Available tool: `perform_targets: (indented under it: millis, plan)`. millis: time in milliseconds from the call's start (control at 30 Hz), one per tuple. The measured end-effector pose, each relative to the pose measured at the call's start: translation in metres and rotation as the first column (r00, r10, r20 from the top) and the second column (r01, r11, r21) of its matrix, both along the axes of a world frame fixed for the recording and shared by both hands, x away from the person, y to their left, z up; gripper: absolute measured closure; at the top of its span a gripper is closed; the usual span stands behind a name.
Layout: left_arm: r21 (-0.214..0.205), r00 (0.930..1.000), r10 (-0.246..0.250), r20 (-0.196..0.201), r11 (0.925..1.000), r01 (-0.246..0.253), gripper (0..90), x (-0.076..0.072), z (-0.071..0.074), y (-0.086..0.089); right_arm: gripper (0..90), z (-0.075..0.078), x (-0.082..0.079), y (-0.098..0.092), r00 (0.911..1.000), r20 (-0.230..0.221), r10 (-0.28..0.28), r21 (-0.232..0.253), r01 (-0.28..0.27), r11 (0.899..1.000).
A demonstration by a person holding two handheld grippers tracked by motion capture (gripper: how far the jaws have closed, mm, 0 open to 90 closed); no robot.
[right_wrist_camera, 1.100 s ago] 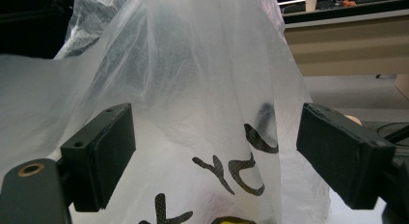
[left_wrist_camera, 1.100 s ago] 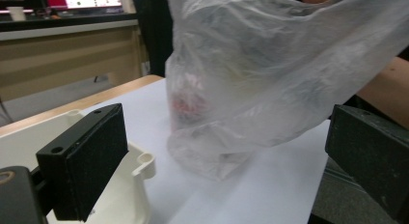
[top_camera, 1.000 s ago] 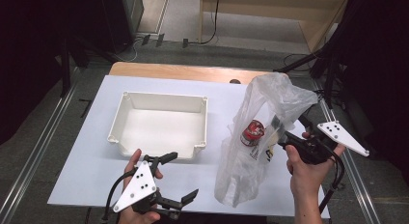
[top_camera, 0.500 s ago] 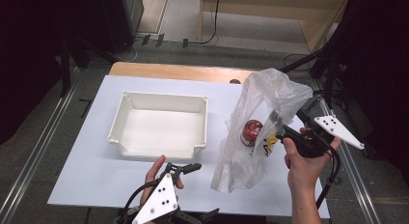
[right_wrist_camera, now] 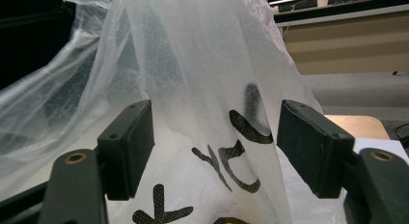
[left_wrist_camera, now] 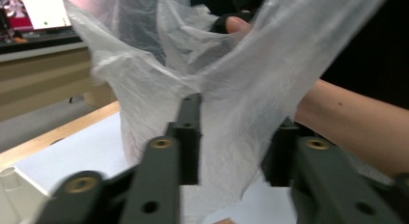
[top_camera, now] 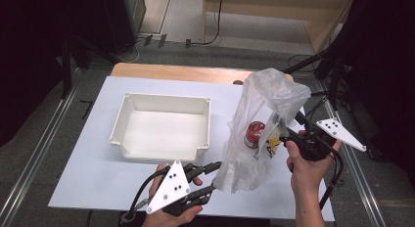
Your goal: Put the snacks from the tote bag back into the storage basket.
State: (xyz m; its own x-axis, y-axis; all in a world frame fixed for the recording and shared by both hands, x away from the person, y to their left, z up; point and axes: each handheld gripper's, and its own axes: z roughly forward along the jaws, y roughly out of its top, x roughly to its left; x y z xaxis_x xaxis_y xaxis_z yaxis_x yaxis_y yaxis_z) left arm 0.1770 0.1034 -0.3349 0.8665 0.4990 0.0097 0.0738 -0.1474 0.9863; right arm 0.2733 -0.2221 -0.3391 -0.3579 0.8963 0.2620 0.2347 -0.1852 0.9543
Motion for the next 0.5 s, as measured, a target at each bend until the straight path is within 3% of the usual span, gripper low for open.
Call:
perform_targets:
  millis: [200,500]
  plan:
    - [0.02,0.9994,0.014,-0.032,0.9997,-0.013,90.0,0.012,0.003,0.0,31.3,0.004,-0.005,-0.004,0.9998,0.017,0.009,0.009,-0.009,1.0]
    - [0.043,0.9946,0.037,-0.098,0.9985,-0.033,90.0,0.027,-0.004,-0.001,29.3,0.014,-0.014,-0.006,0.9987,0.049,0.015,0.009,-0.015,1.0]
